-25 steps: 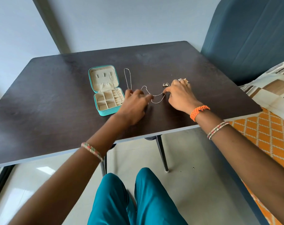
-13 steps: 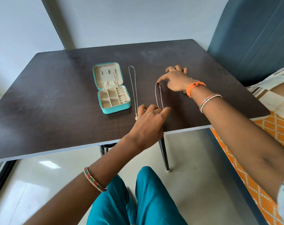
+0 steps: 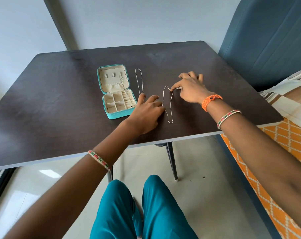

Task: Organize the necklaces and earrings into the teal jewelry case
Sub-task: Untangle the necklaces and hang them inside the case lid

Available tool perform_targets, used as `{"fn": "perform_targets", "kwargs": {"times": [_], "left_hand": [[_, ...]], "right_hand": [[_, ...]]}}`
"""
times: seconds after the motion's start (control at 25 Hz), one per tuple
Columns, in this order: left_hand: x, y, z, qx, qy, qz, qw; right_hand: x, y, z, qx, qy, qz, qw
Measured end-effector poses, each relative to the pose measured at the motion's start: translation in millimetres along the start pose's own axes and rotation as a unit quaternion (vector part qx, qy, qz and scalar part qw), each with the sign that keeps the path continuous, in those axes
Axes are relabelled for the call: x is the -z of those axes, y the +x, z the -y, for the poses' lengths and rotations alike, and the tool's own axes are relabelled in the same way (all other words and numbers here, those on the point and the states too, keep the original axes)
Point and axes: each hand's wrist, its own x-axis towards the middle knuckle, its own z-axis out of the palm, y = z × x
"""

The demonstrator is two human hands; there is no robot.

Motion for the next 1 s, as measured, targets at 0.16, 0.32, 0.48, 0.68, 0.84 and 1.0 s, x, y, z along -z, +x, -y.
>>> {"fn": "perform_targets", "kwargs": {"times": [0.16,0.32,0.48,0.68,0.84,1.0], "left_hand": [[0.2,-28.6,-18.5,0.026,0.003,-0.046,0.999],[-7.0,-45.2,-33.9,0.019,0.0,-0.073,0.997],[-9.7,-46.8,-32.3,0.048,-0.031,-0.087,0.995],[-2.2,-14.3,-26.1,0.115,-0.117,-0.09,0.982],[-2.0,13.0,-42.7,0.108,-0.119,-0.019,0.987],[-8.7,-12.8,-60.6,0.077,-0.135,-0.046,0.987]], "right_hand": [[2.0,9.5,0.2,0.0,-0.033,0.028,0.999],[3.1,25.1,9.6,0.007,-0.039,0.042,0.998],[2.7,35.0,17.0,0.009,-0.036,0.054,0.998],[3.9,36.4,15.7,0.002,-0.025,0.061,0.998],[6.5,38.4,19.1,0.0,-0.024,0.064,0.998],[3.2,34.8,17.9,-0.013,-0.002,0.07,0.997]]}}
